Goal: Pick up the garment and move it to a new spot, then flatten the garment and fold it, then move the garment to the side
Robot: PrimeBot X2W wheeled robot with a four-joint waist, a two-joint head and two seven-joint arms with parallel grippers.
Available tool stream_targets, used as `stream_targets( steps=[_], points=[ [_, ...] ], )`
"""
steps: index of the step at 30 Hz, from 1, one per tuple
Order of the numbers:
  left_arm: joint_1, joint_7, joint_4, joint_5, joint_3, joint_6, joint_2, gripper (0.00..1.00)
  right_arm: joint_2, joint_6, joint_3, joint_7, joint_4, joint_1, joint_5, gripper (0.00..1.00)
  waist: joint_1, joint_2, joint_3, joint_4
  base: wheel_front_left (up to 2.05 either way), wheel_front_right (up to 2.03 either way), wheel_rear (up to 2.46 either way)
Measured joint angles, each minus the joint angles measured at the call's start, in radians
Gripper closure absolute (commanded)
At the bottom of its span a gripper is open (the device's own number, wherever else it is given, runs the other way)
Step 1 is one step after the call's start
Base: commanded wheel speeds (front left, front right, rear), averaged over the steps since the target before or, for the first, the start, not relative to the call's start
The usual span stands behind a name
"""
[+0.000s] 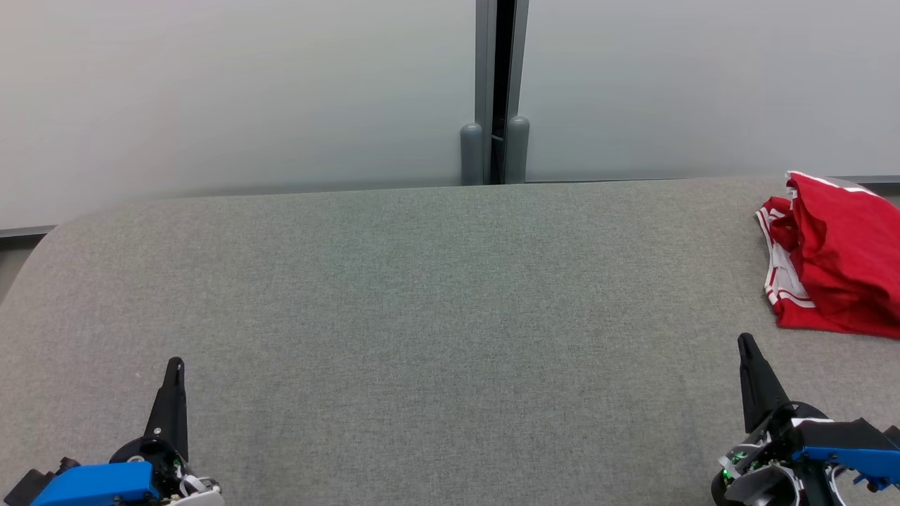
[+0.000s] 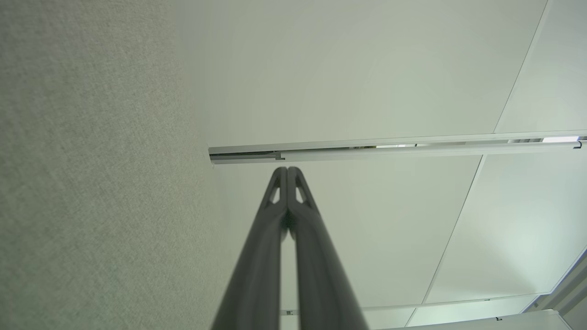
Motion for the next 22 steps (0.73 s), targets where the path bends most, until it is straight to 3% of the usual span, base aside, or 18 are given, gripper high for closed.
stream_targets(
  steps=[22],
  points=[
    [0.000, 0.000, 0.000, 0.000, 0.000, 0.000, 0.000, 1.00, 0.001, 0.000, -0.001, 0.001, 0.000, 0.000, 0.000, 1.00, 0.0000, 0.0000, 0.000, 0.000, 0.00, 0.00, 0.00]
  ],
)
